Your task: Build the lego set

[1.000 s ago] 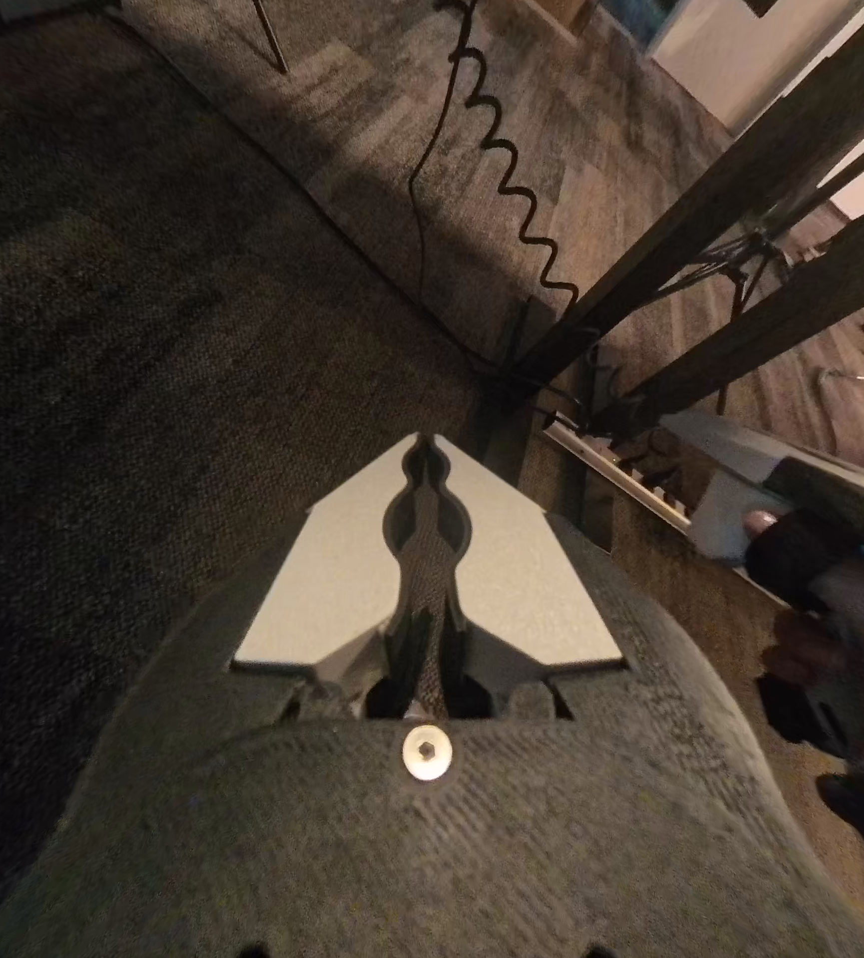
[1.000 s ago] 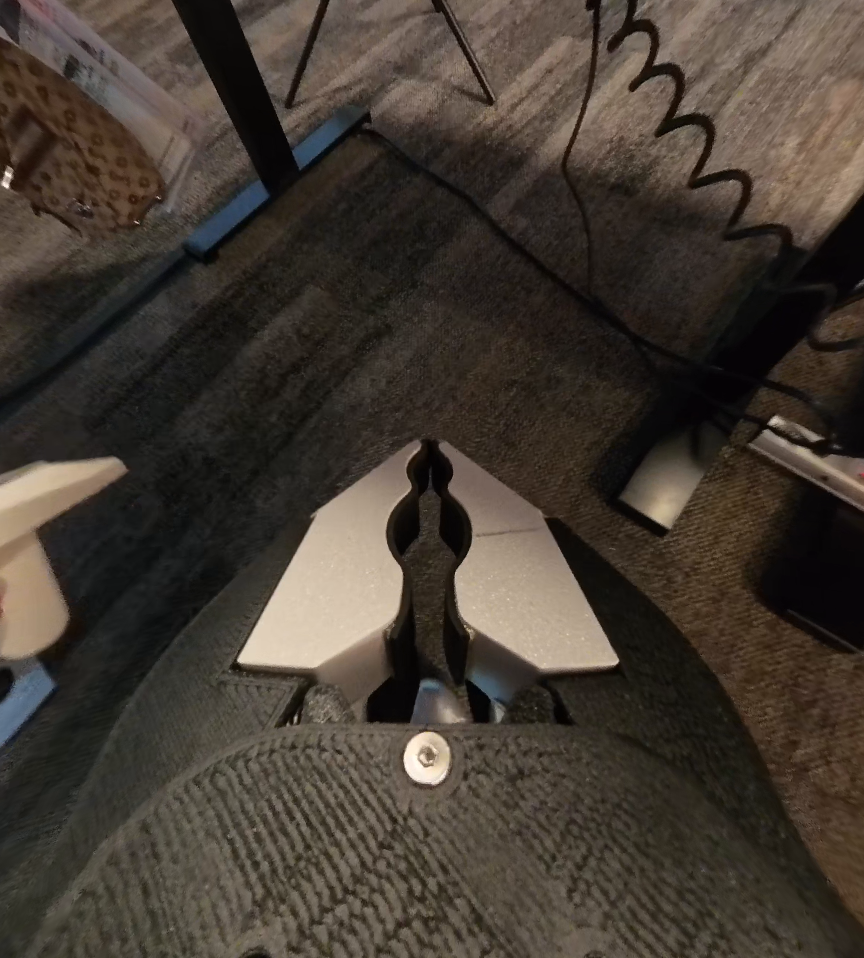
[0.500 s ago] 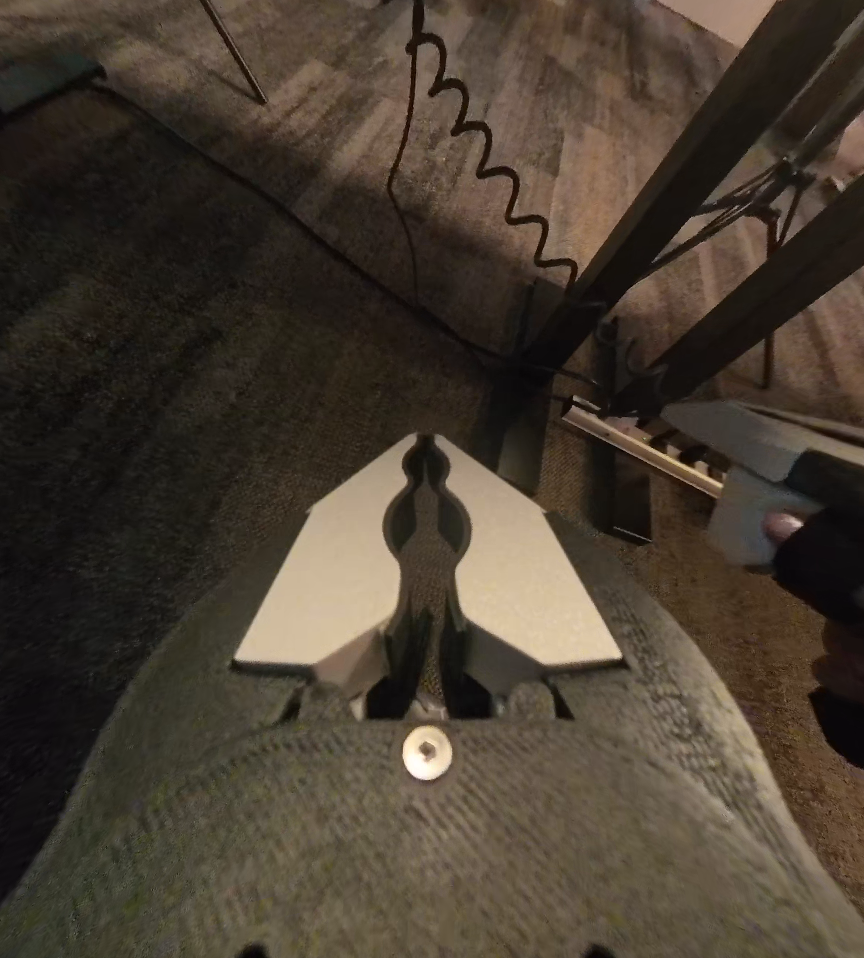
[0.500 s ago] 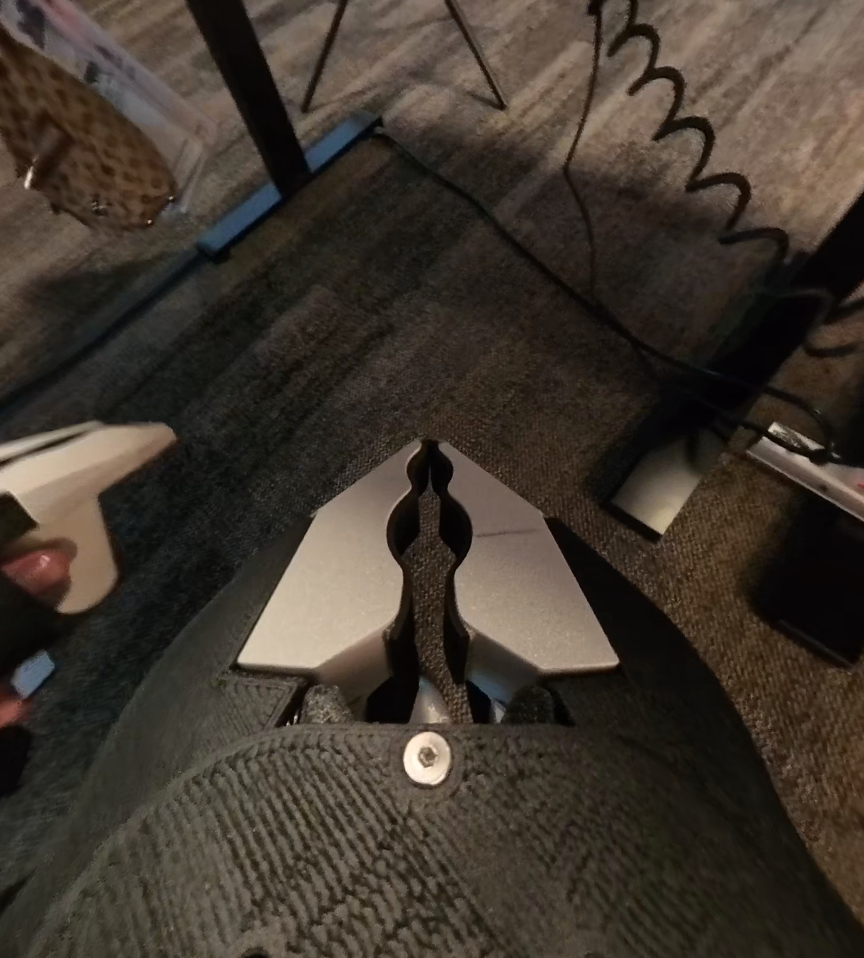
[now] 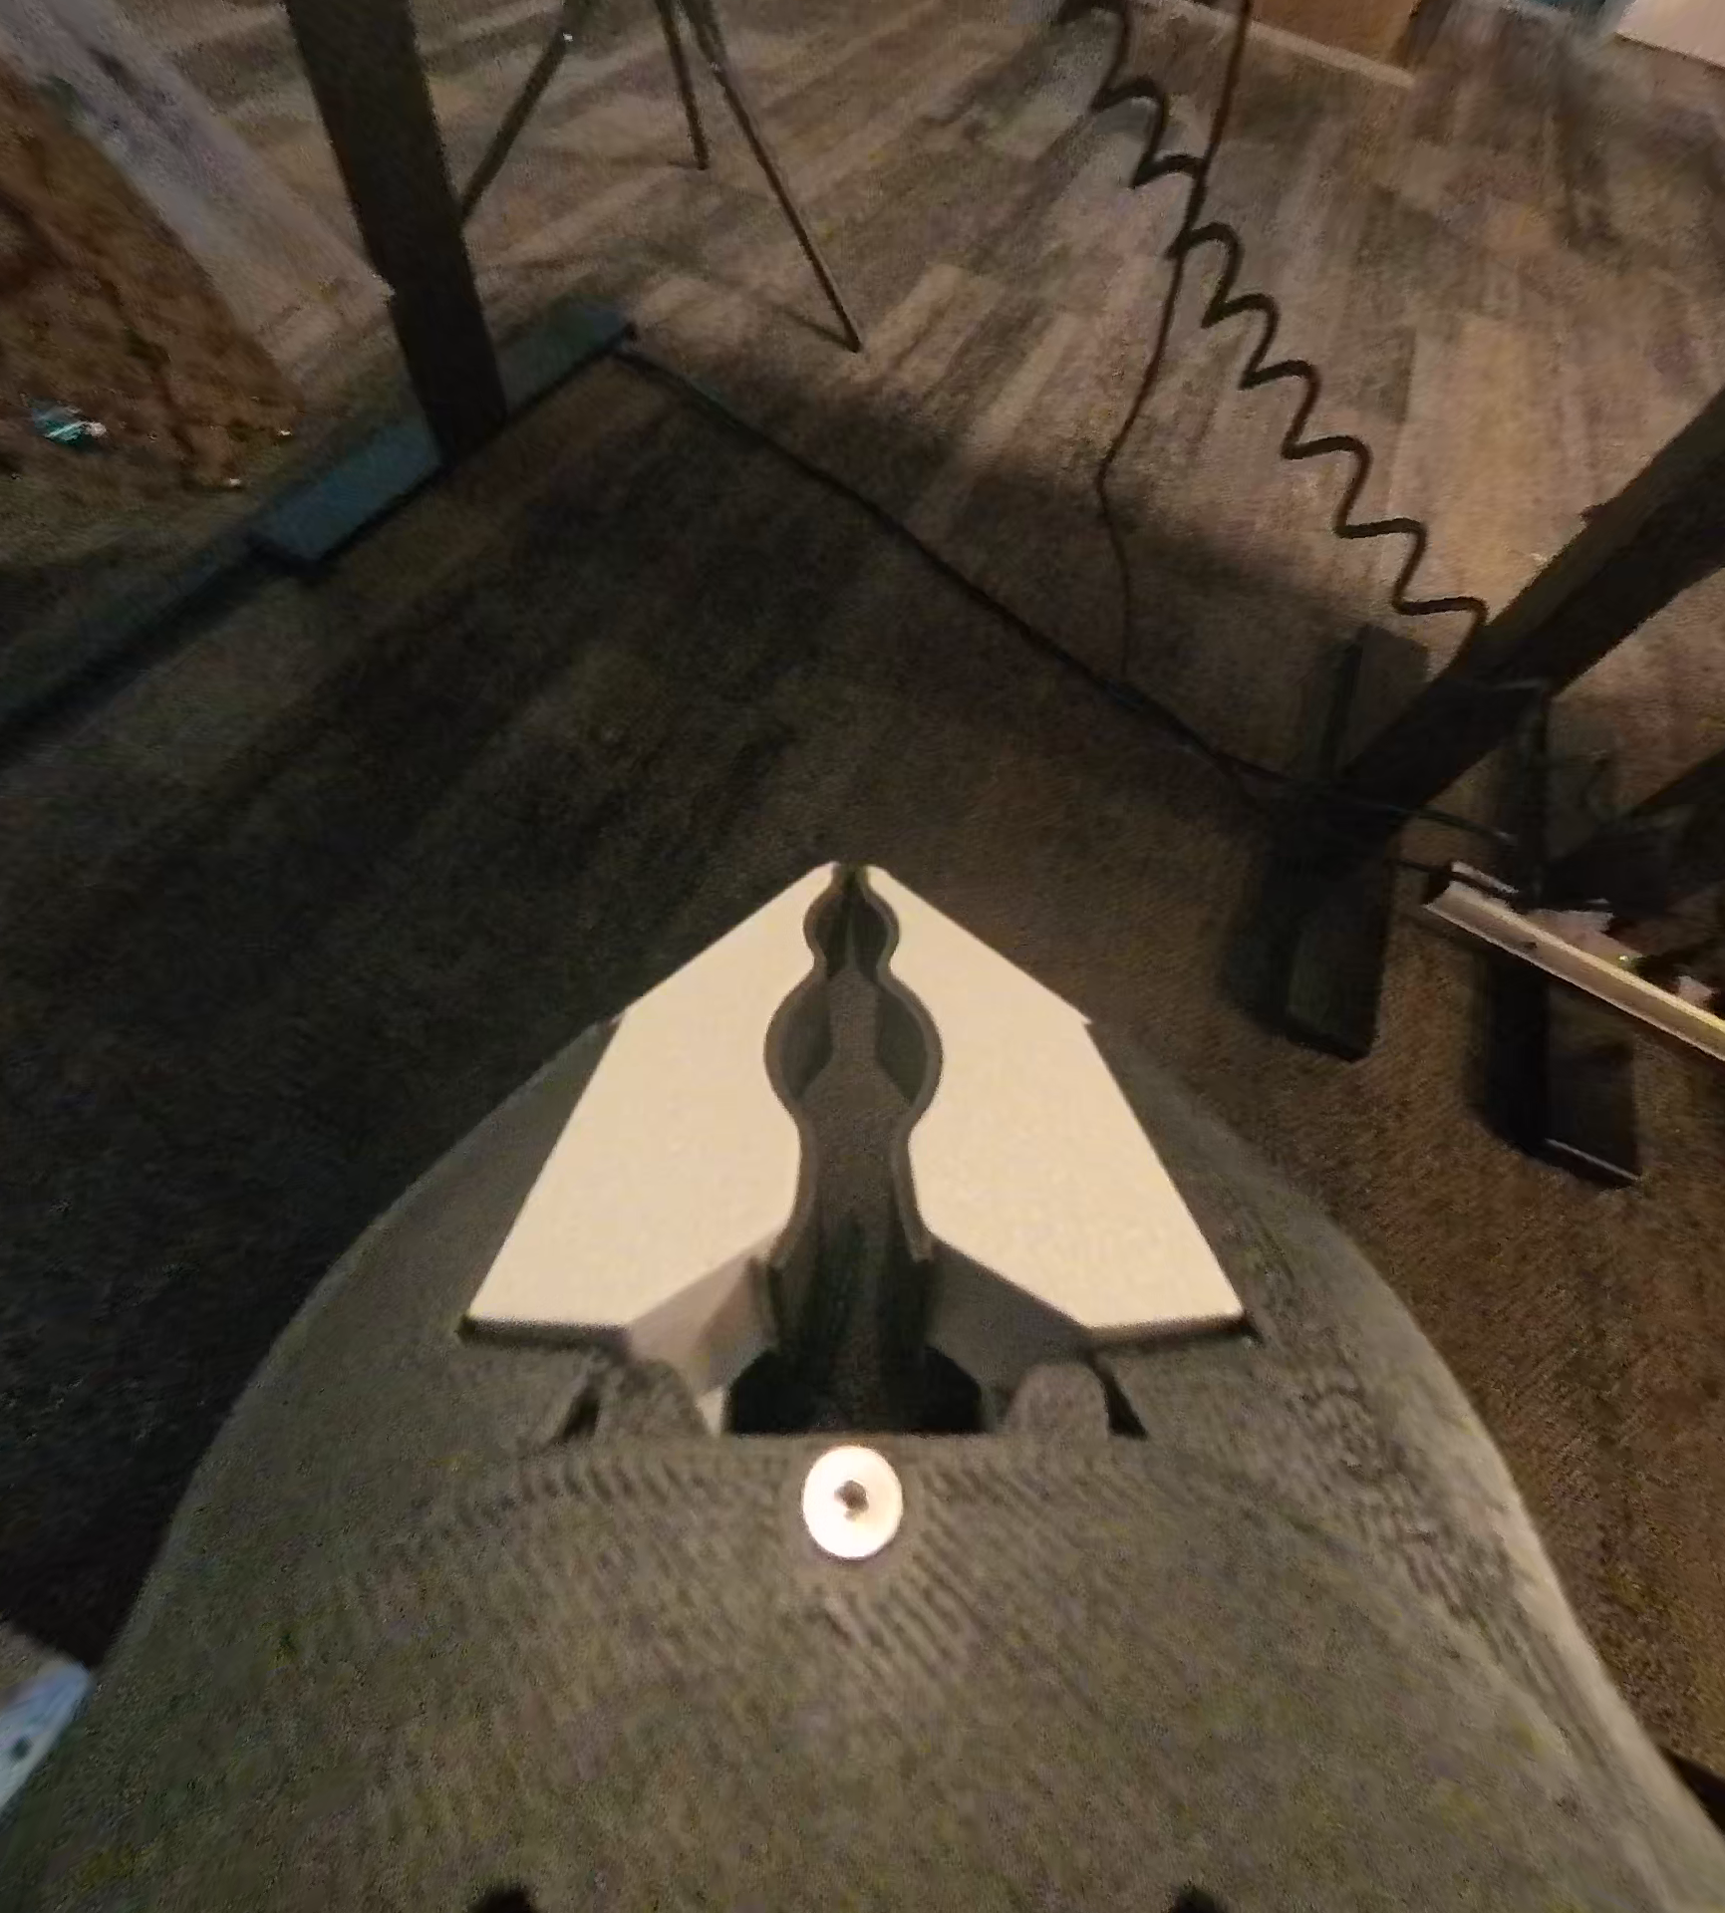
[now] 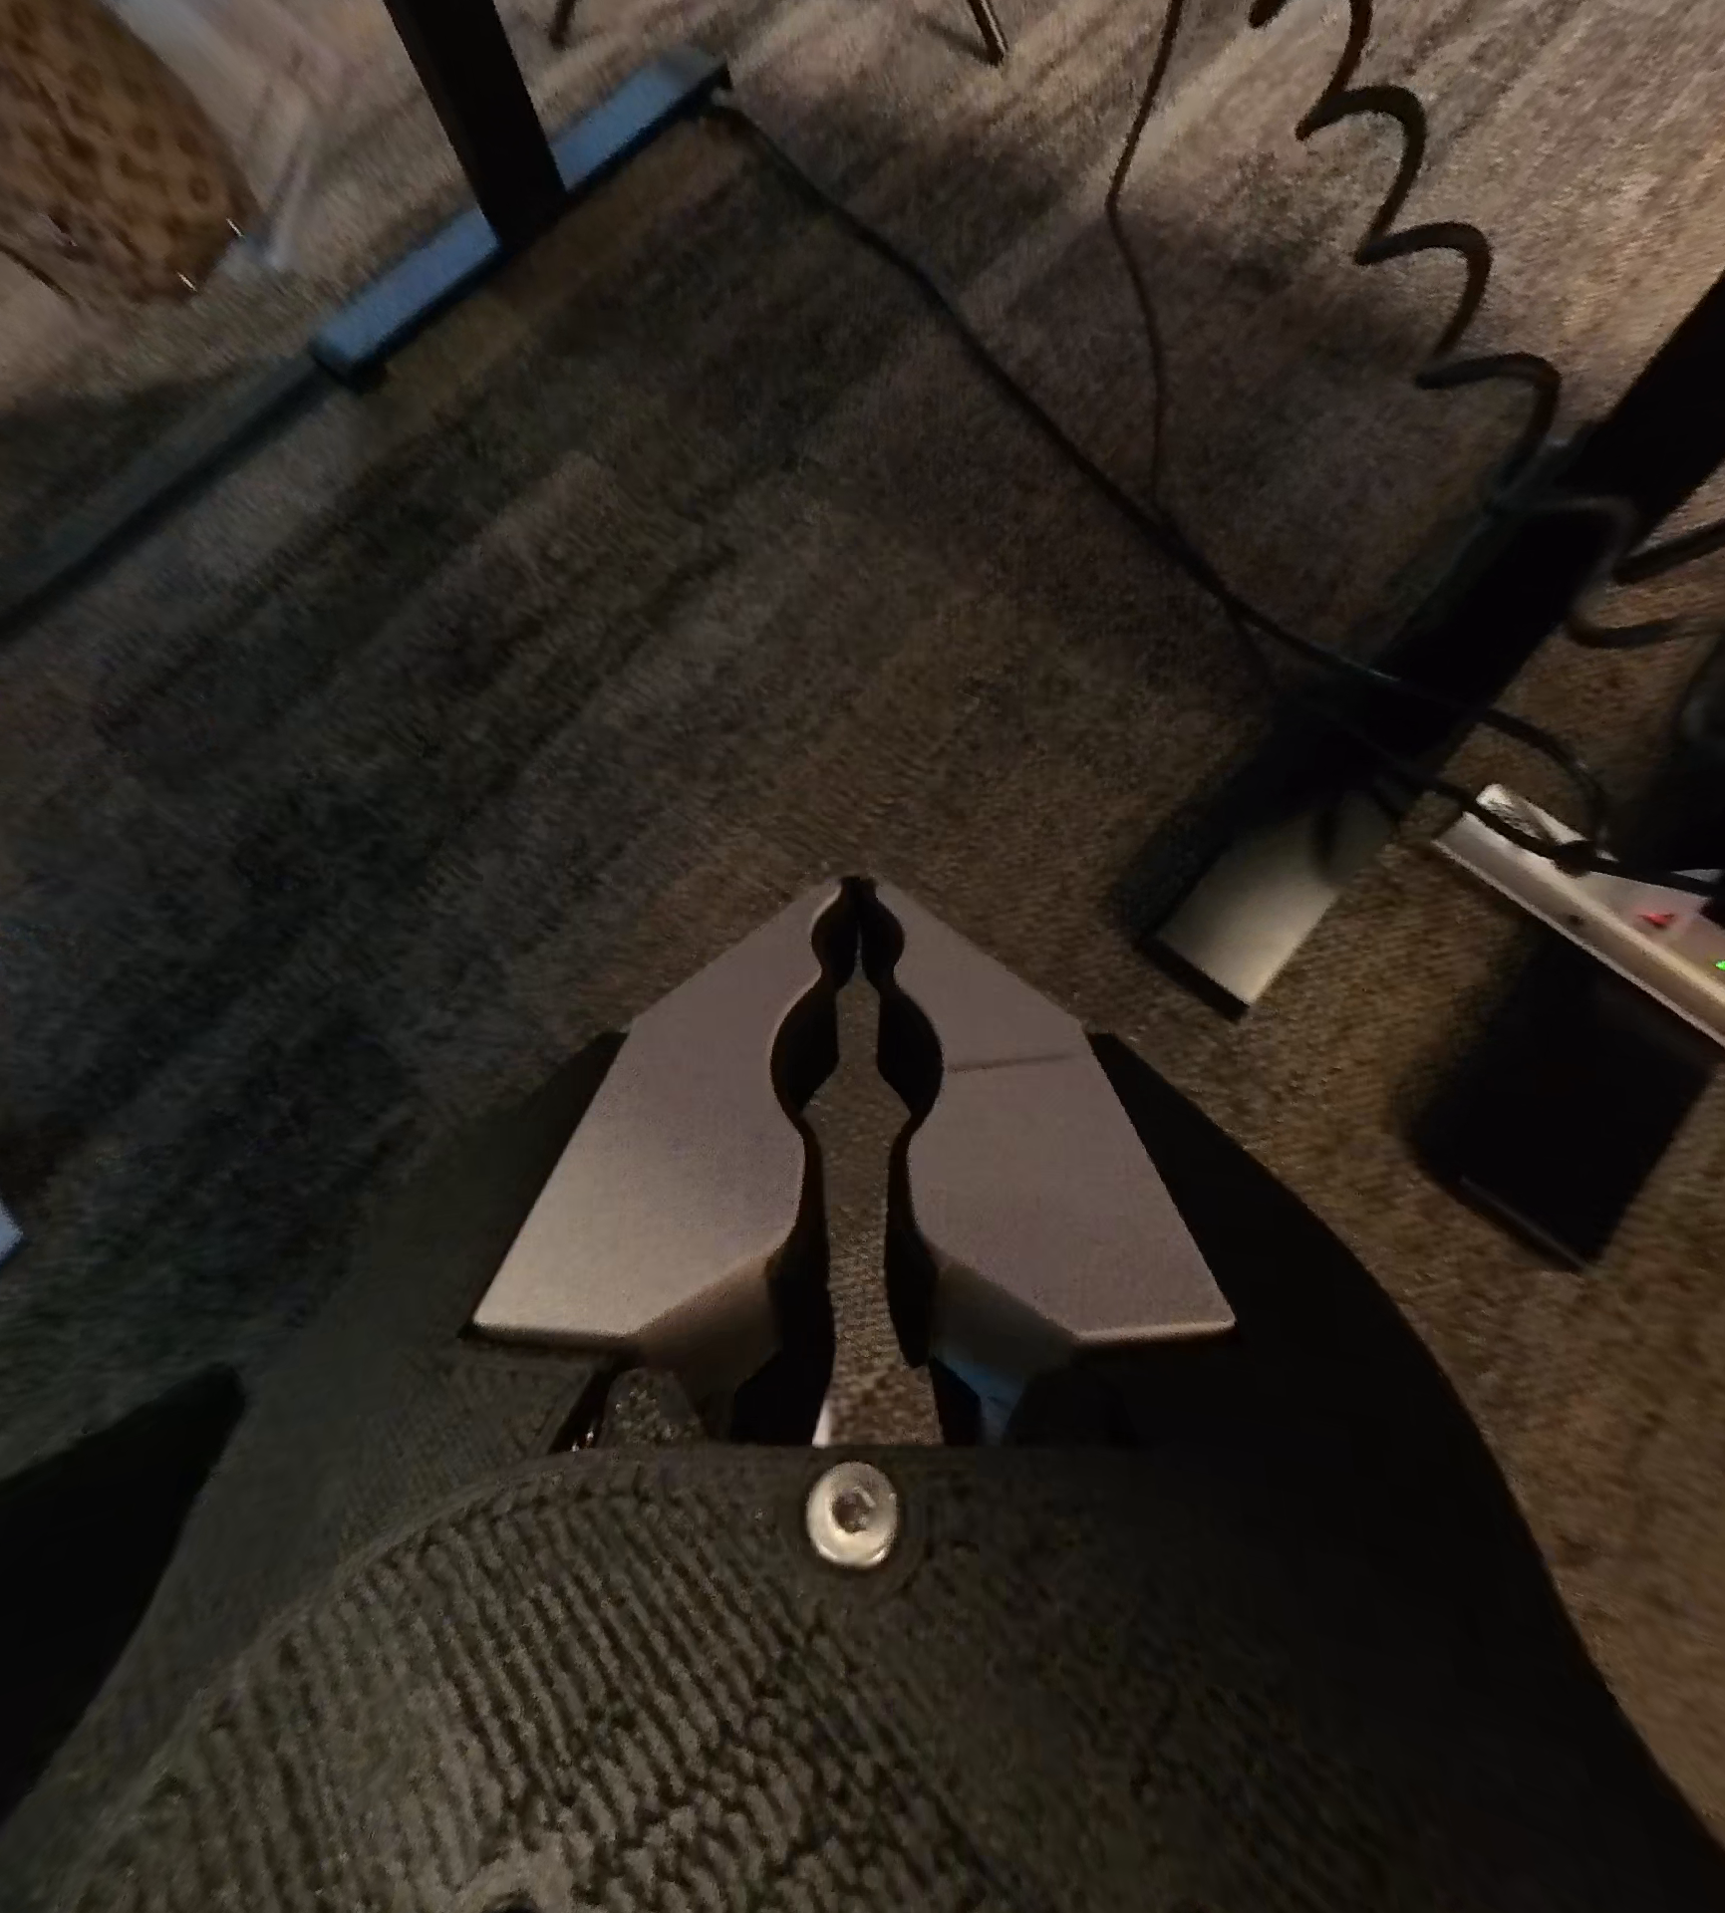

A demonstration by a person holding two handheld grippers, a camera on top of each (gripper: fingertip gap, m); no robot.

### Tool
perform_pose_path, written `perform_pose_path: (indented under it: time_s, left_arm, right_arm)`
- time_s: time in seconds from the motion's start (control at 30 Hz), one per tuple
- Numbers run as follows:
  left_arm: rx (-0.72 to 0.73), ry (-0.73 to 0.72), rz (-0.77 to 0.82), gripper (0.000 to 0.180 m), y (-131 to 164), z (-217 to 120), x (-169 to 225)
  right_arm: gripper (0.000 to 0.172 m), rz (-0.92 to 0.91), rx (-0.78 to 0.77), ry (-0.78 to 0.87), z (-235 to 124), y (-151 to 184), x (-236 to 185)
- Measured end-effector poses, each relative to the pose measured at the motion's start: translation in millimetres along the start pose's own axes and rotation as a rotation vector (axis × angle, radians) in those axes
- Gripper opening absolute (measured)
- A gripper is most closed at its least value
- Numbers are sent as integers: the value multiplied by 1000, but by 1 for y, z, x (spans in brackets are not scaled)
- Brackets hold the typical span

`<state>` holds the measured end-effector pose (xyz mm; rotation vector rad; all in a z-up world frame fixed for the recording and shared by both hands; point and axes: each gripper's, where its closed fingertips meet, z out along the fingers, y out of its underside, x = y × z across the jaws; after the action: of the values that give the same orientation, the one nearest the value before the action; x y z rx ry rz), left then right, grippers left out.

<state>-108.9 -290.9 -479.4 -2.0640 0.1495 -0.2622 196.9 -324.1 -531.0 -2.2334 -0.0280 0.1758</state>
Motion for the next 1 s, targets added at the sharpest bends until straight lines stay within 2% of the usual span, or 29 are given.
perform_pose_path:
  time_s: [0.2, 0.37, 0.47, 0.57, 0.7, 0.87, 1.0]
  left_arm:
    - [-56, -94, 20, 0, 17, -23, -68]
    - [-123, -191, -11, 0, 44, -46, -137]
    - [-137, -227, -60, 0, 52, -55, -162]
    - [-151, -215, -59, 0, 56, -53, -165]
    - [-177, -223, 22, 0, 58, -53, -166]
    - [-111, -233, 10, 0, 42, -58, -167]
    - [20, -121, -48, 0, 18, -56, -143]
  right_arm:
    - [0, -32, -46, -4, 12, 2, 1]
    - [0, -180, -94, 24, 20, 9, 5]
    - [0, -152, -108, 7, 25, 11, 2]
    - [0, -142, -103, -18, 30, 7, -11]
    - [0, -246, -110, -28, 35, 5, -23]
    - [0, -211, -65, -62, 36, -8, -42]
    - [0, -223, 26, -103, 32, -33, -72]
